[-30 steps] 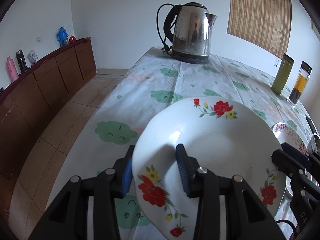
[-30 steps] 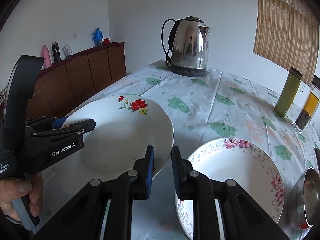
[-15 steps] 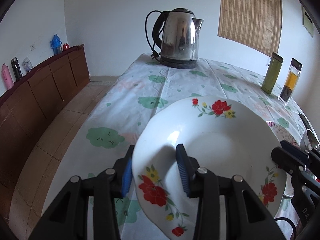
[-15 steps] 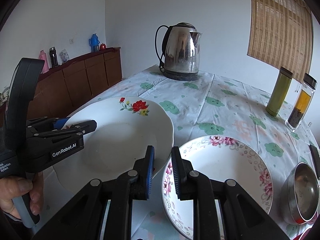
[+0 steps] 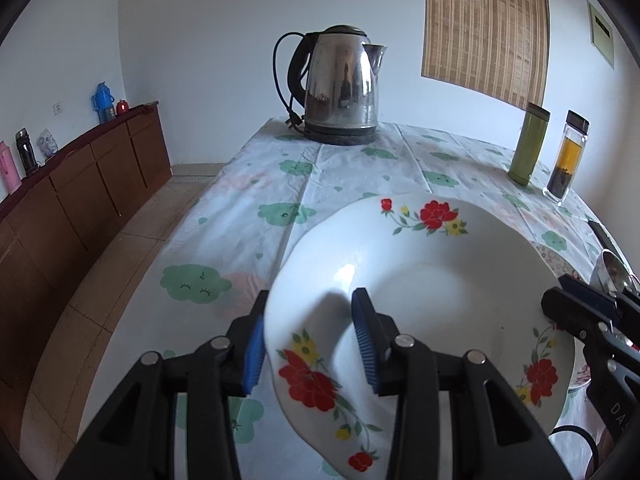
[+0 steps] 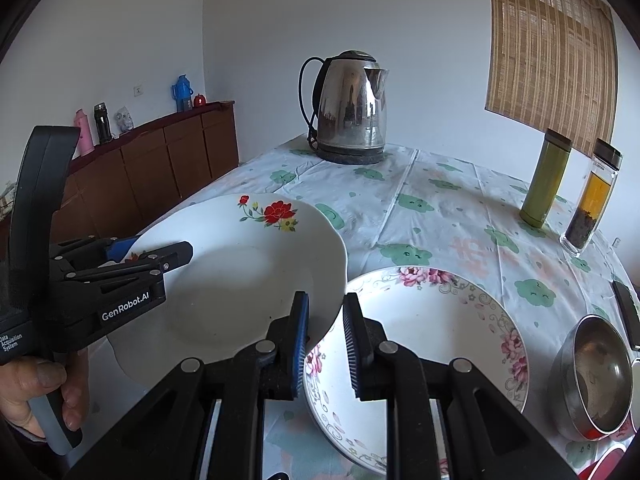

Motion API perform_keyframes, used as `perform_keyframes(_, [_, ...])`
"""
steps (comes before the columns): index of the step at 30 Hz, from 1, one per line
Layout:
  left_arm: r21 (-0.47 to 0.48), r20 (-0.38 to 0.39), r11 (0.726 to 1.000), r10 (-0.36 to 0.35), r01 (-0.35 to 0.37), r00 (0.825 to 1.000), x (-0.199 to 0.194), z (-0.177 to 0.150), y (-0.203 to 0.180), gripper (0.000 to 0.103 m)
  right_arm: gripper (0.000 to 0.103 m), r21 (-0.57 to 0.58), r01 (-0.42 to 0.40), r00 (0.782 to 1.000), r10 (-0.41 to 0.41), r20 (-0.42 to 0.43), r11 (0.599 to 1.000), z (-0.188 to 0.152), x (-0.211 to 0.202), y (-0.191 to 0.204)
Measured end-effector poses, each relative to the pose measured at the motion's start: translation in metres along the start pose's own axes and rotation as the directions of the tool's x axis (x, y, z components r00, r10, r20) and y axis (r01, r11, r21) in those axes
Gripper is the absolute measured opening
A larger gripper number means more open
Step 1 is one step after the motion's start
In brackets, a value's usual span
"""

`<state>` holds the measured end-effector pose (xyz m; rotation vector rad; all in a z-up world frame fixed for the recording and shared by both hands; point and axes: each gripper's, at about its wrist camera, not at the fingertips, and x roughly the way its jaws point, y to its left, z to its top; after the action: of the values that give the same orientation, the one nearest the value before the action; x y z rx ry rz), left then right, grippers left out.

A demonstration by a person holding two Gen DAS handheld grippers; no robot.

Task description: Organize plates and bowls

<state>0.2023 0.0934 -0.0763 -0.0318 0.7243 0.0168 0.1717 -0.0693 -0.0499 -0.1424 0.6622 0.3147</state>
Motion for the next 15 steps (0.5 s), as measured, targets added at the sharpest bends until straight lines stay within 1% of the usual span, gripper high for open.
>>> perform_keyframes(5, [-0.013,0.015,1.0,-0.007,0.008,1.0,-0.003,0.001,-0.001,0.039,0.019,-0.005,0.0,1.0,0.0,-0.001,1.0,-0.001,0.0,0.0])
perform_keyframes(15, [0.007,0.022,1.0,-0.02,0.02,1.0,-0.006,-0.001,-0.017,0.039,0.019,0.022,0.017,1.0,-0.018,0.013,1.0,-0.003,-0.007,-0.012])
